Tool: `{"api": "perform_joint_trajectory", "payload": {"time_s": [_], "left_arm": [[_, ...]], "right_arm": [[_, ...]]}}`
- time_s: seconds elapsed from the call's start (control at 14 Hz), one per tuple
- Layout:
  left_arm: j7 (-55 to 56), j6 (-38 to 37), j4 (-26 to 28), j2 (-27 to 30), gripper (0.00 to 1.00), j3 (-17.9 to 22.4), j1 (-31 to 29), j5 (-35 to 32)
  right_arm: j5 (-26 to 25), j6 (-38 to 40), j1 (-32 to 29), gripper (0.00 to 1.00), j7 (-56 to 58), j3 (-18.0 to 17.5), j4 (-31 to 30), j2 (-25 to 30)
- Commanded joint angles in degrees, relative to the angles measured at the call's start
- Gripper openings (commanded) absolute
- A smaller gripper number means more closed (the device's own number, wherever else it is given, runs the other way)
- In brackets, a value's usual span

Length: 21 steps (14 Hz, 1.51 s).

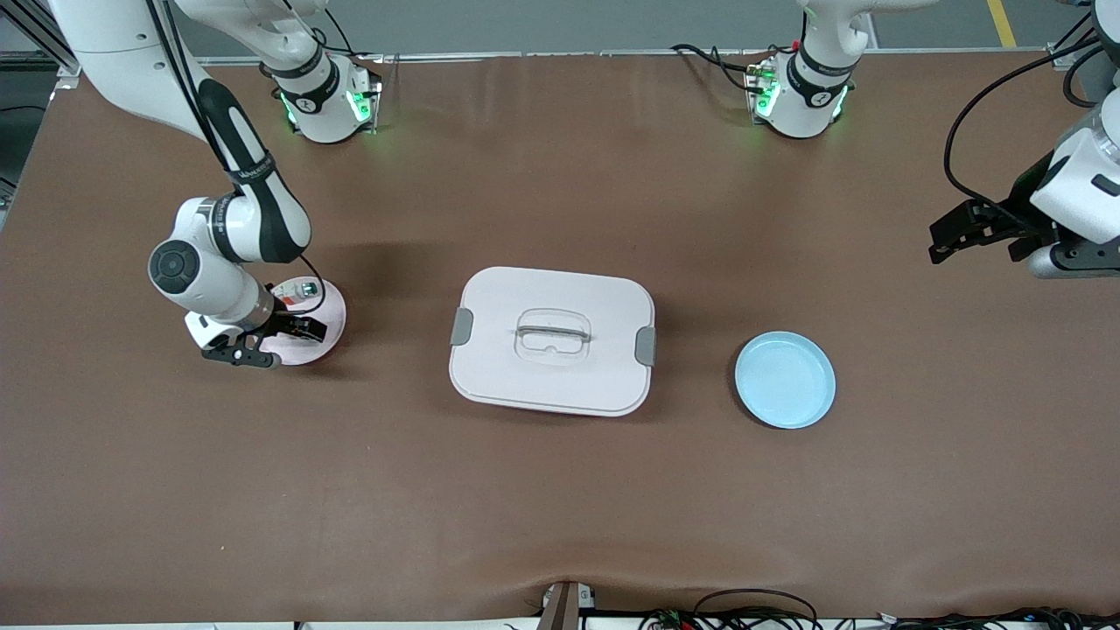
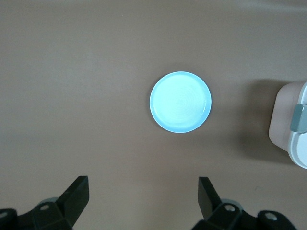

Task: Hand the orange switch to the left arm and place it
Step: 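Close the right gripper on the black-orange switch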

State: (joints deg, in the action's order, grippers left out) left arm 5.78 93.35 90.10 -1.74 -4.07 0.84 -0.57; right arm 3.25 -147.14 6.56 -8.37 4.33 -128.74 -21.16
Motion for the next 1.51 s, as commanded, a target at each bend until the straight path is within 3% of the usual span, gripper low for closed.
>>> {"api": "perform_joint_trajectory", "payload": {"time_s": [0.0,1.22,1.43], "left_arm": [[0.2,-1.15,-0.8,-0.28,1.0,0.38,0.21,0.13],[0.03,-1.15,-0.89,-0.37,1.0,0.38,0.21,0.13],[0.11,-1.15,-0.98,-0.46,1.0,0.29,0.39,0.22]], "right_arm": [[0.88,-0.52,0.56,1.0,-0.42,0.24,-0.81,0.06],[0.97,-0.6,0.65,0.99,-0.42,-0.02,-0.9,-0.9],[0.97,-0.6,0.65,0.77,-0.42,-0.11,-0.72,-0.9]]}}
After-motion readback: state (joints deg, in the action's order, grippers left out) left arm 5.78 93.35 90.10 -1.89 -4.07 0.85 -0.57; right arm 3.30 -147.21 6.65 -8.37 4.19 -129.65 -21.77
